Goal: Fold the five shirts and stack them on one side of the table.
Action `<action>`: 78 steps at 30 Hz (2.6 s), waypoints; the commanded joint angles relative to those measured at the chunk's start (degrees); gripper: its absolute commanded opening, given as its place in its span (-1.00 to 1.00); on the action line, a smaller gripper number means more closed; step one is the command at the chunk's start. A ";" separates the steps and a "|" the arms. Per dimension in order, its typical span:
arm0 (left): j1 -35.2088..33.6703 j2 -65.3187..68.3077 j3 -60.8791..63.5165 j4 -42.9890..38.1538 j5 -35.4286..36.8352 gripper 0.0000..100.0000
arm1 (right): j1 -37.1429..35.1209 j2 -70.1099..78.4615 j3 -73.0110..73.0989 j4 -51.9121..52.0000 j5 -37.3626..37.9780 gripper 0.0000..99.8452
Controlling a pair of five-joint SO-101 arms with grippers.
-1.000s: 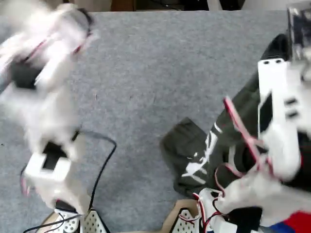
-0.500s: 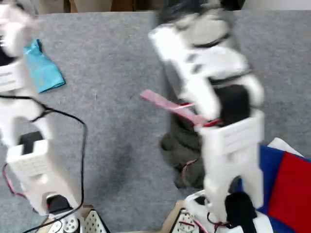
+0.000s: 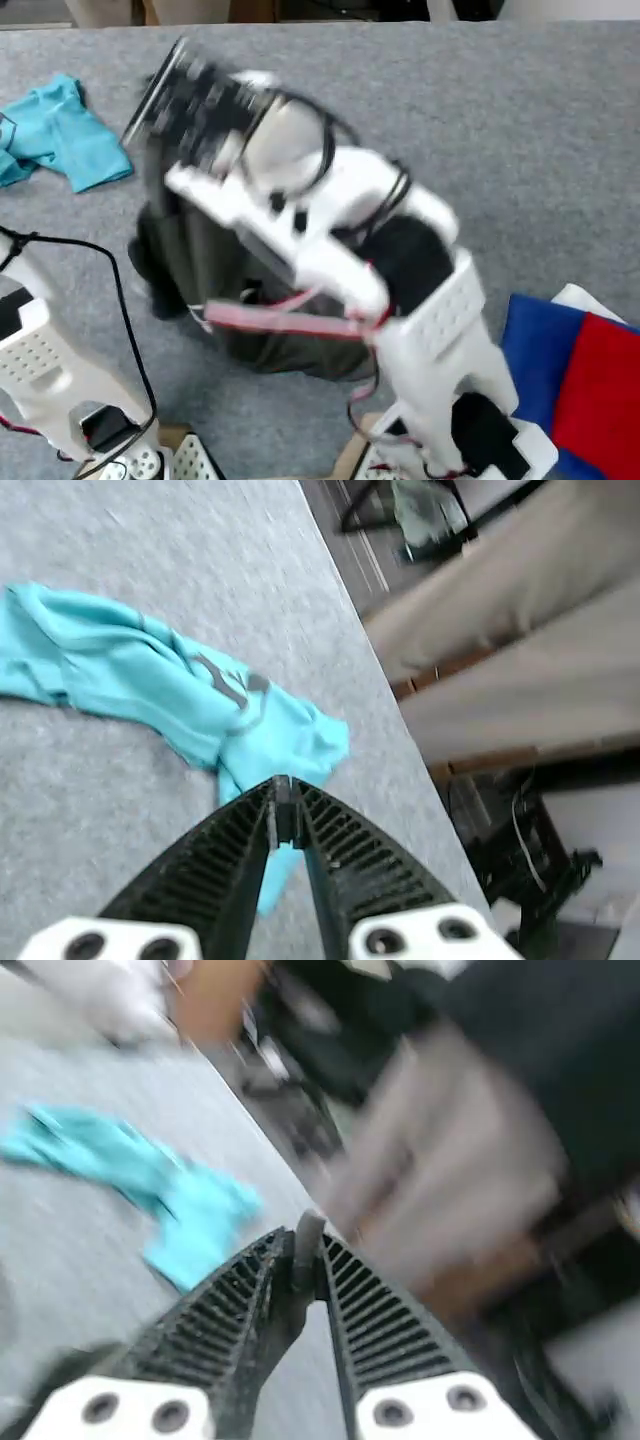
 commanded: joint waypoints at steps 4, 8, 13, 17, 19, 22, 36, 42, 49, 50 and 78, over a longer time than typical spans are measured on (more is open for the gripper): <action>9.05 0.57 -2.20 0.53 0.53 -0.96 | 28.35 3.38 11.65 -0.18 2.46 -0.99; 15.12 3.56 -2.20 1.23 0.53 -0.96 | 44.00 8.92 21.58 -10.90 3.69 -0.99; 23.56 9.98 -2.20 2.90 0.53 -0.96 | 55.25 18.33 30.90 -25.32 9.85 -0.99; 30.68 17.19 -2.20 2.99 0.26 -0.96 | 57.36 25.45 34.42 -29.98 11.25 -0.99; 33.49 20.62 -2.29 2.90 0.18 -0.96 | 57.45 28.09 34.68 -29.98 10.81 -0.99; 35.34 26.15 -2.73 2.29 0.09 -0.96 | 57.63 31.34 34.42 -30.33 10.81 -0.99; 39.56 31.08 4.04 5.10 -13.01 -0.96 | 62.99 40.92 30.11 -34.64 2.55 -0.99; 46.59 9.63 34.37 5.01 -22.77 -0.96 | 62.99 41.36 29.85 -34.64 2.73 -0.99; 50.11 -7.16 60.22 4.13 -24.09 -0.96 | 62.99 41.36 29.85 -34.64 2.73 -0.99; 51.25 -7.60 62.51 4.13 -25.58 -0.95 | 62.90 41.36 29.85 -34.64 2.73 -0.99; 57.76 -7.52 80.26 -20.48 -18.37 -0.71 | 62.11 41.36 30.02 -34.64 2.90 -0.99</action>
